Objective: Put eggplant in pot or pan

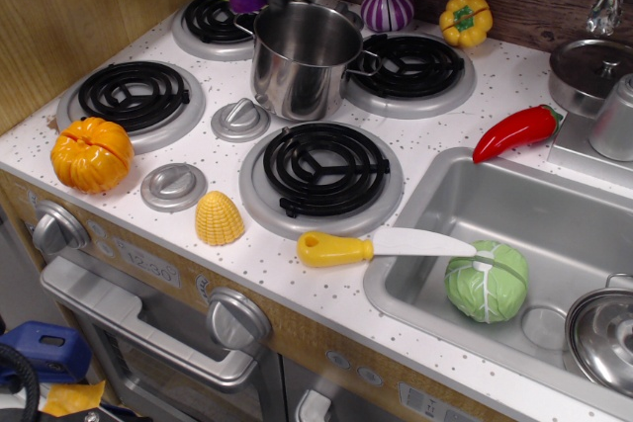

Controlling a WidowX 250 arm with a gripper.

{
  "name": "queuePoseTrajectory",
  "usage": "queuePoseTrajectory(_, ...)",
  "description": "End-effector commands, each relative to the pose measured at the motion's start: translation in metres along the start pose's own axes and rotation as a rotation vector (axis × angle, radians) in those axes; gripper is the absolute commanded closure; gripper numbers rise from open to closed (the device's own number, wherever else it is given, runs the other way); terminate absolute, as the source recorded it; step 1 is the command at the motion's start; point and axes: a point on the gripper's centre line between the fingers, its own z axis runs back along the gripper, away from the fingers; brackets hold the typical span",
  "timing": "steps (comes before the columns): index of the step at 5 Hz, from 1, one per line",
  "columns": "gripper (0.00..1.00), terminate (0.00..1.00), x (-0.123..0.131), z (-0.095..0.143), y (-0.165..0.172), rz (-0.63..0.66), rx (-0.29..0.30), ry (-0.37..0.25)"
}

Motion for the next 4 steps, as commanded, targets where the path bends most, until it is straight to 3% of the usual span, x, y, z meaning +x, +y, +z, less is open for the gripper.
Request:
queuePoseTrajectory(1,1.00,0.00,0.0130,0.0074,-0.0044,-0.007,0.001,-0.077)
queuePoseTrajectory(2,0.00,0.00,0.0149,-0.0025,-0.0049,-0.015,-0.055,-0.091)
queuePoseTrajectory(3,0.00,0.00,0.0149,-0.0025,-0.0049,-0.015,-0.055,-0.091)
queuePoseTrajectory(4,0.00,1.00,0.0149,-0.0025,-0.0049,-0.015,-0.055,-0.091)
